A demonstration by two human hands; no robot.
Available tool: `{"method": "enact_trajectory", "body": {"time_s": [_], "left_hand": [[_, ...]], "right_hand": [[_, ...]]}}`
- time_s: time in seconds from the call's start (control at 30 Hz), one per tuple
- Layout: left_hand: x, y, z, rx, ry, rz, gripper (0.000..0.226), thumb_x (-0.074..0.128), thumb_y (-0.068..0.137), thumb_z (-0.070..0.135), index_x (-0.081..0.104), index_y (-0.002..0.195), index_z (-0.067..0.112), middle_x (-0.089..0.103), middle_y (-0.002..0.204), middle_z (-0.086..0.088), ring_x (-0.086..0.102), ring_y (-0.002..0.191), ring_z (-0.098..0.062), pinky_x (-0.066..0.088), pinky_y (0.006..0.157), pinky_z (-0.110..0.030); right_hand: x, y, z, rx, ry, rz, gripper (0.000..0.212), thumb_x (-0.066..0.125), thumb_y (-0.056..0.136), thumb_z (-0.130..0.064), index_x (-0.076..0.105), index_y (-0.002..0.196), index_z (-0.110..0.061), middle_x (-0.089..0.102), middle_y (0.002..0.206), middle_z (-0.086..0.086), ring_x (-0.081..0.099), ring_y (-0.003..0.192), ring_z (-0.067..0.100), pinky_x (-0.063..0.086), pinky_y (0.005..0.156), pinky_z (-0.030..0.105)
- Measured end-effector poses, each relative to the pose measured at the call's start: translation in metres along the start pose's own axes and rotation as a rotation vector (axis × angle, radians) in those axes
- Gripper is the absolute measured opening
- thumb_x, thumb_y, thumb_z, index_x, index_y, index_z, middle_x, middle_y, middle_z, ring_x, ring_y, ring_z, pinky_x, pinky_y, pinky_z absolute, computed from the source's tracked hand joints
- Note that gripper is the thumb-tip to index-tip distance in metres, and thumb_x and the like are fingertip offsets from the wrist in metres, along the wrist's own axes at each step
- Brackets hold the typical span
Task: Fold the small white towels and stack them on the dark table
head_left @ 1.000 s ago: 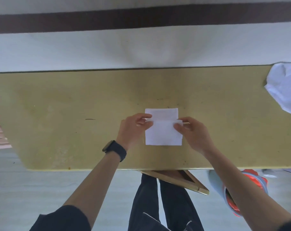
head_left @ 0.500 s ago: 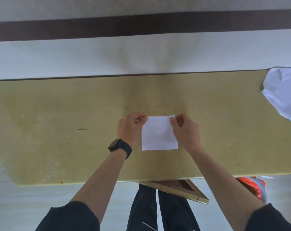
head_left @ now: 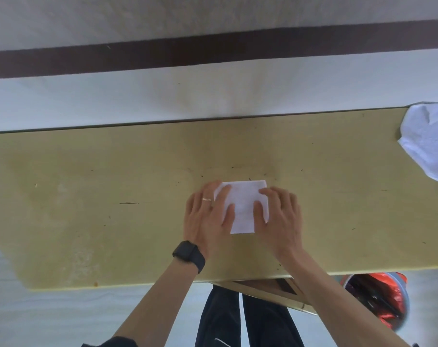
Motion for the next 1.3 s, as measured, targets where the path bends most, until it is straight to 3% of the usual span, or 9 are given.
{"method": "enact_trajectory", "body": {"time_s": [0.1,0.17,0.23,0.43,0.77,0.9,1.03,1.17,1.3], "left_hand": [[0.029,-0.012,0.005,0.072,0.084,-0.137,0.06,0.044,0.098,0.047,0.037,0.151,0.021,0.03,0.159,-0.003,0.028,0.146,-0.025,0.02,0.118,-0.05],[0.043,-0.01,-0.003,0.039,0.083,-0.233,0.064,0.033,0.099,0.053,0.023,0.156,0.025,0.015,0.164,0.002,0.019,0.149,-0.024,0.011,0.12,-0.053],[0.05,-0.008,-0.007,0.027,0.068,-0.298,0.067,0.026,0.099,0.057,0.012,0.158,0.029,0.004,0.166,0.005,0.014,0.15,-0.025,0.006,0.121,-0.053],[0.051,-0.035,-0.004,0.013,0.039,-0.321,0.067,0.028,0.1,0.056,0.01,0.158,0.029,0.0,0.166,0.005,0.012,0.151,-0.024,0.011,0.121,-0.055],[0.036,-0.115,0.008,-0.075,-0.058,-0.334,0.062,0.032,0.102,0.049,0.011,0.158,0.031,0.0,0.166,0.0,0.011,0.152,-0.025,0.017,0.12,-0.054],[0.01,-0.109,-0.017,-0.502,-0.09,-0.306,0.059,0.046,0.095,0.052,0.037,0.144,0.018,0.046,0.143,-0.014,0.045,0.126,-0.035,0.039,0.104,-0.047],[0.015,-0.117,-0.031,-0.912,-0.292,-0.342,0.047,0.056,0.092,0.051,0.047,0.122,0.015,0.058,0.119,-0.009,0.052,0.111,-0.029,0.046,0.095,-0.045],[0.018,-0.112,-0.026,-0.999,-0.35,-0.348,0.029,0.058,0.09,0.042,0.053,0.108,0.019,0.065,0.105,-0.006,0.06,0.098,-0.029,0.052,0.087,-0.045],[0.022,-0.113,-0.028,-1.095,-0.468,-0.393,0.024,0.063,0.087,0.034,0.056,0.102,0.016,0.065,0.107,-0.008,0.06,0.1,-0.03,0.052,0.087,-0.041]], "right_hand": [[0.031,-0.015,-0.009,-0.124,-0.11,-0.14,0.055,0.037,0.101,-0.036,0.036,0.151,-0.014,0.03,0.16,0.004,0.025,0.147,0.02,0.027,0.115,0.043],[0.048,-0.017,-0.002,-0.114,-0.142,-0.228,0.062,0.025,0.103,-0.041,0.013,0.158,-0.015,0.006,0.166,0.0,0.004,0.153,0.016,0.011,0.121,0.048],[0.058,-0.018,0.005,-0.104,-0.175,-0.283,0.065,0.021,0.103,-0.045,0.006,0.158,-0.014,-0.001,0.167,-0.001,-0.002,0.153,0.016,0.009,0.121,0.053],[0.055,-0.043,0.007,-0.102,-0.226,-0.308,0.067,0.025,0.103,-0.047,0.006,0.158,-0.014,-0.001,0.167,0.0,-0.001,0.153,0.017,0.009,0.121,0.056],[0.031,-0.118,0.001,-0.109,-0.073,-0.311,0.065,0.036,0.101,-0.047,0.026,0.155,-0.012,0.018,0.164,0.003,0.014,0.152,0.022,0.019,0.12,0.051],[0.008,-0.108,0.024,0.288,0.085,-0.275,0.063,0.053,0.093,-0.052,0.038,0.143,-0.018,0.042,0.141,-0.001,0.038,0.129,0.023,0.035,0.103,0.036],[0.013,-0.102,0.033,0.642,0.209,-0.332,0.052,0.065,0.087,-0.047,0.046,0.126,-0.019,0.049,0.112,-0.005,0.047,0.108,0.019,0.038,0.08,0.033],[0.023,-0.097,0.031,0.789,0.315,-0.316,0.032,0.067,0.084,-0.032,0.052,0.108,-0.019,0.059,0.103,-0.002,0.058,0.098,0.023,0.048,0.079,0.037],[0.022,-0.097,0.029,0.864,0.388,-0.377,0.022,0.068,0.082,-0.026,0.054,0.1,-0.023,0.062,0.093,-0.006,0.059,0.084,0.017,0.042,0.069,0.029]]}}
Point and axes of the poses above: each hand's wrist, its own y-axis towards the middle knuckle, its own x-axis out of the palm, z = x × y, the point moved 10 cm from there along y, towards the middle knuckle
